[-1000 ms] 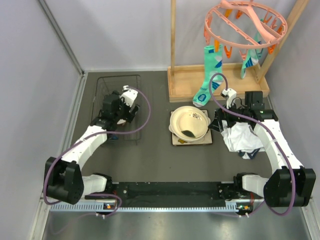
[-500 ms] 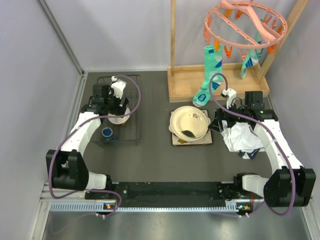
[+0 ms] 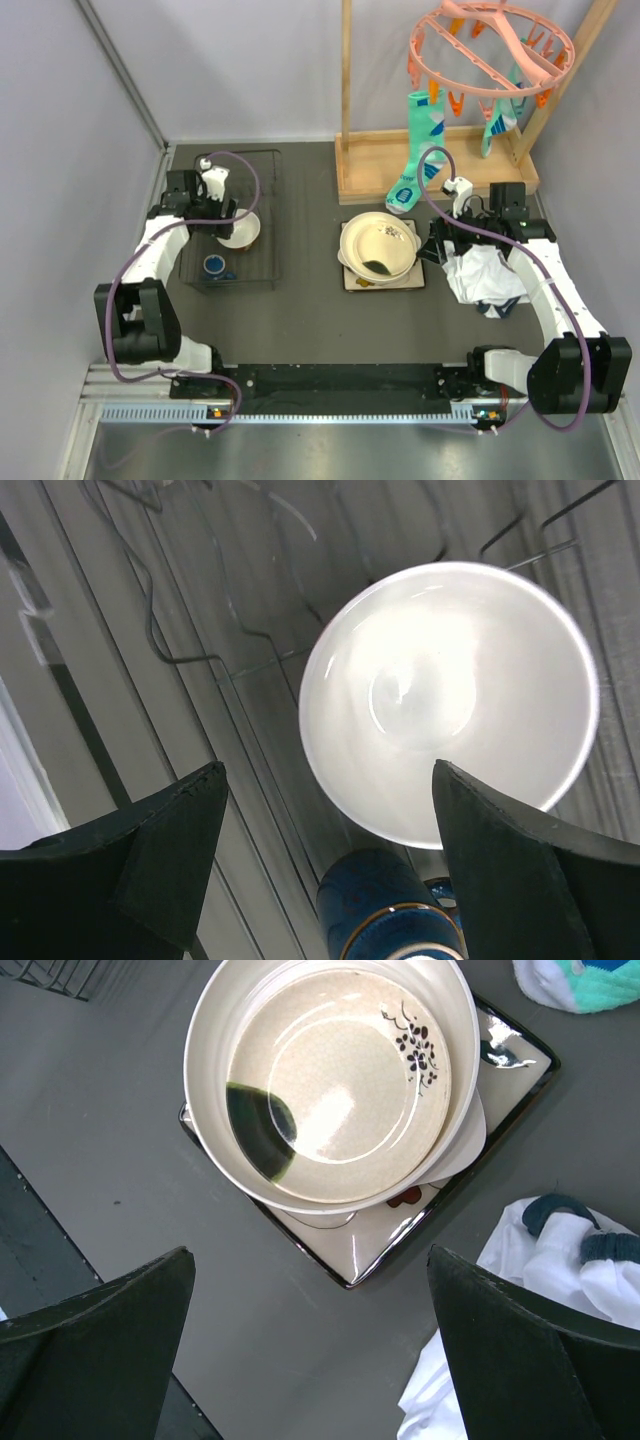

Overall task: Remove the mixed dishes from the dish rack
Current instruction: Pick up the bowl from the dish rack.

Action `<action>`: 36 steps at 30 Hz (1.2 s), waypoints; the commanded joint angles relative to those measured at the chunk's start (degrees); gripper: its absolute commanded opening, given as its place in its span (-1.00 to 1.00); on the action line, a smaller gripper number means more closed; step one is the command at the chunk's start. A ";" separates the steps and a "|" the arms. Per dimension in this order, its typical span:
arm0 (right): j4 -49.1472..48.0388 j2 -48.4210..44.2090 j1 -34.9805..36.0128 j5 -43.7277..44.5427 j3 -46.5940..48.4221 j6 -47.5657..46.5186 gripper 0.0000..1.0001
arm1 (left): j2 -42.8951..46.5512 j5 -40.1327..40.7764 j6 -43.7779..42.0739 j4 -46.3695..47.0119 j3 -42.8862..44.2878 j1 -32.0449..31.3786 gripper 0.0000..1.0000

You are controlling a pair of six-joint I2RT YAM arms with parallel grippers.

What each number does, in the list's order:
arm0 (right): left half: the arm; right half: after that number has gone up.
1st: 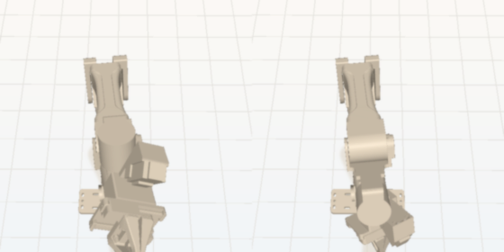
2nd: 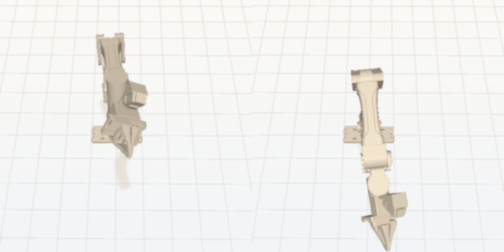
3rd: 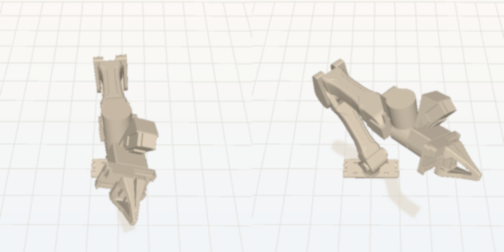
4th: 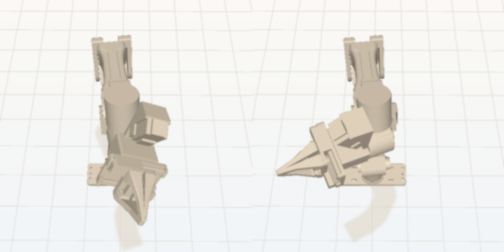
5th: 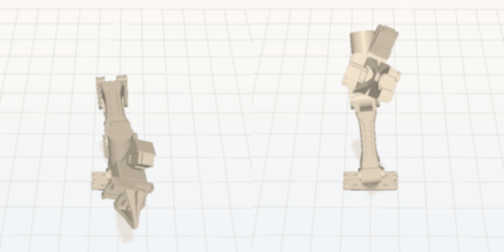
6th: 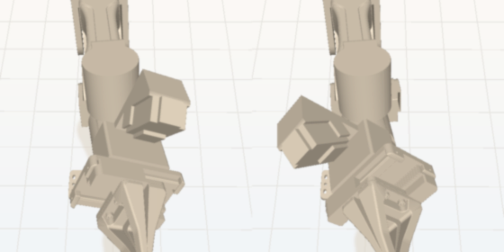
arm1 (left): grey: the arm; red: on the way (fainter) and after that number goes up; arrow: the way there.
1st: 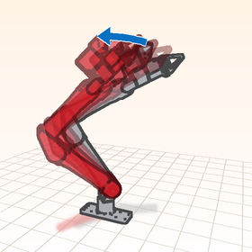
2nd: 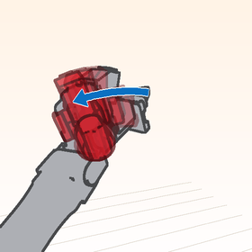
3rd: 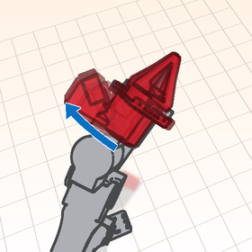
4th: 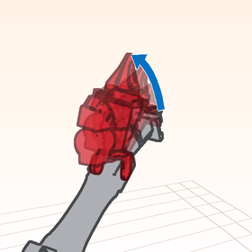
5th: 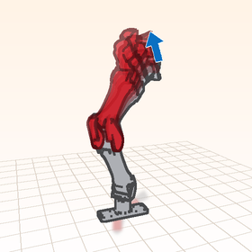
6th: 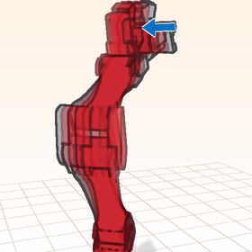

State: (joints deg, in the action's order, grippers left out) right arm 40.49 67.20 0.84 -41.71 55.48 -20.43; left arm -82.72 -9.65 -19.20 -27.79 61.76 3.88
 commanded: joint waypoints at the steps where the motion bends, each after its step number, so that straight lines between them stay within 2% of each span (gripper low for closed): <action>1: -0.24 -0.14 -0.49 -1.79 0.68 -1.20 0.97 | -2.36 -2.30 -0.13 -0.33 2.58 2.09 0.72; 11: -0.24 -0.14 -0.58 -1.79 0.77 -1.20 0.98 | -8.60 -3.71 -0.22 -0.86 4.95 3.06 0.60; 16: -0.15 -0.23 -0.66 -1.79 0.77 -1.28 0.97 | -11.14 -4.50 -0.05 -1.47 6.27 3.15 0.43; 24: 0.03 -0.31 -0.58 -1.97 0.85 -1.37 0.98 | -13.08 -5.90 0.13 -1.83 7.15 3.15 0.35; 36: -0.15 -0.31 -0.58 -1.71 0.68 -1.37 0.97 | -16.60 -9.69 0.83 -4.02 9.35 3.06 -0.02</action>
State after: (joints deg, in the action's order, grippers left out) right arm 41.50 67.20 0.84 -41.93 55.48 -20.58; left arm -98.65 -16.93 -18.87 -31.05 68.73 6.70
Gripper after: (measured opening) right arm 0.987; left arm 0.510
